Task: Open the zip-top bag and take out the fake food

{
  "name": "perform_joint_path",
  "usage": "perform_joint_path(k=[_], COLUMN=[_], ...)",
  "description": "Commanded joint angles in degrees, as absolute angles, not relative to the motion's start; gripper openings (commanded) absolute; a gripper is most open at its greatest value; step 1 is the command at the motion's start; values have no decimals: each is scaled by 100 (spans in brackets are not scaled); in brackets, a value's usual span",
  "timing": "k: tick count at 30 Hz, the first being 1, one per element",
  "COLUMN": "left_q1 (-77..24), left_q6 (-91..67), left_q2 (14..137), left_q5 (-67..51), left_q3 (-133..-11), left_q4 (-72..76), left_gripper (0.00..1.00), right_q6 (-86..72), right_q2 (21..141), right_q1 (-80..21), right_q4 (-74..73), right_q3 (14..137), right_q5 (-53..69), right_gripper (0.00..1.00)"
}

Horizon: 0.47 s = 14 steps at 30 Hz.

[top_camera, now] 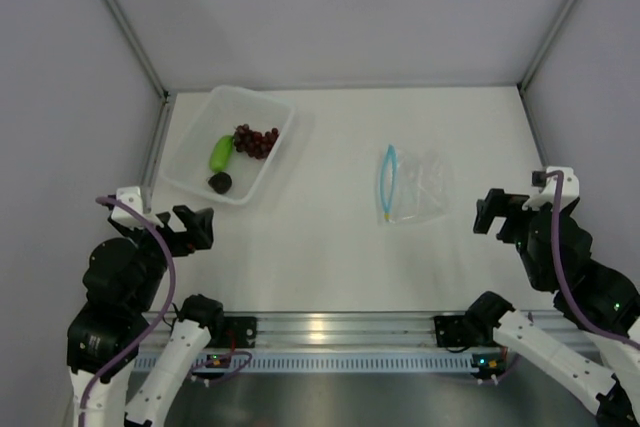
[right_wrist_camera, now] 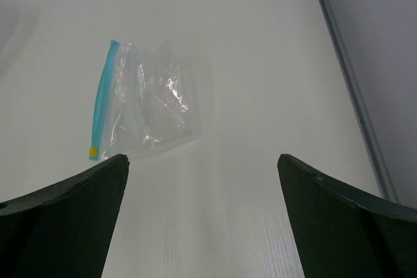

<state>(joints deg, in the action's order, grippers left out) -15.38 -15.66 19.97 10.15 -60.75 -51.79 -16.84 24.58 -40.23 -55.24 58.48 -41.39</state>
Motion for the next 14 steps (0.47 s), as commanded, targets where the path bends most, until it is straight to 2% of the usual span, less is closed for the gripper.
perform_joint_path(k=[1,14], left_q1=[-1556,-1556], left_q6=[-1512,-1450], left_q2=[1881,1925], left_q5=[1090,1432], left_q3=[-6091,-6064], left_q4=[-5194,-5186], left_gripper=[98,98], right_q6=[-1749,-1723], right_q2=[2584,2690], right_q1=[-4008,-4008], right_q4=[-5203,-4992], right_q3=[5810,5739], right_q5=[-4104,-4043], right_gripper=[99,100])
